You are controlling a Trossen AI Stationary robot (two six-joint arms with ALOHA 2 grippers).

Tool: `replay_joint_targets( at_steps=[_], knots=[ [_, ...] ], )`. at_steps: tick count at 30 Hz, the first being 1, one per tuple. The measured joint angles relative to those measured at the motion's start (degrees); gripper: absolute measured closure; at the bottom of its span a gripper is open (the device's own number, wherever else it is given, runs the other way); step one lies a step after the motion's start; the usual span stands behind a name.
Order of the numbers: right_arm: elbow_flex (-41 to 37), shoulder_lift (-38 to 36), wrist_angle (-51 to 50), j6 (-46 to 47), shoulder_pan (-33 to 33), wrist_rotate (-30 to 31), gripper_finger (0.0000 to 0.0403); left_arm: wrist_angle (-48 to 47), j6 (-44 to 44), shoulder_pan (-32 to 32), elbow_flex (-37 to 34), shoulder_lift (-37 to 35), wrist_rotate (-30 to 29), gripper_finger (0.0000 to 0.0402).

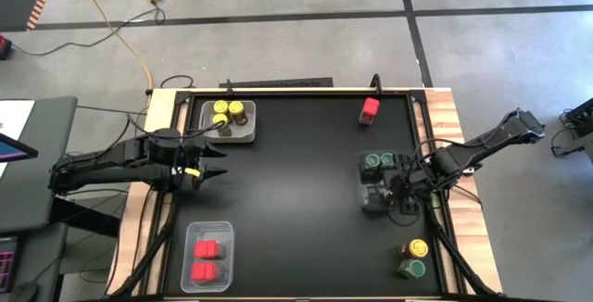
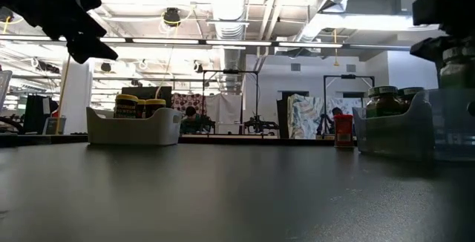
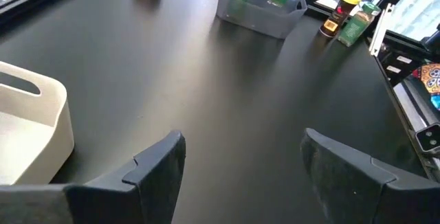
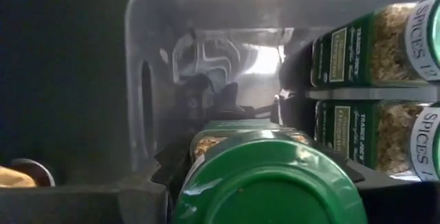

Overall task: Sort spices by type
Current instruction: Put the left green seasoning bottle into the black bin

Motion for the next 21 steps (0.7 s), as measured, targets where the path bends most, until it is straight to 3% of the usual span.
replay_joint_targets(
  at_steps=[21],
  knots=[
    [-4.47, -0.75, 4.18, -1.18, -10.83, -2.82, 0.0184, -0.04, -4.83, 0.00, 0.00, 0.00, -0.32, 0.0125]
  ],
)
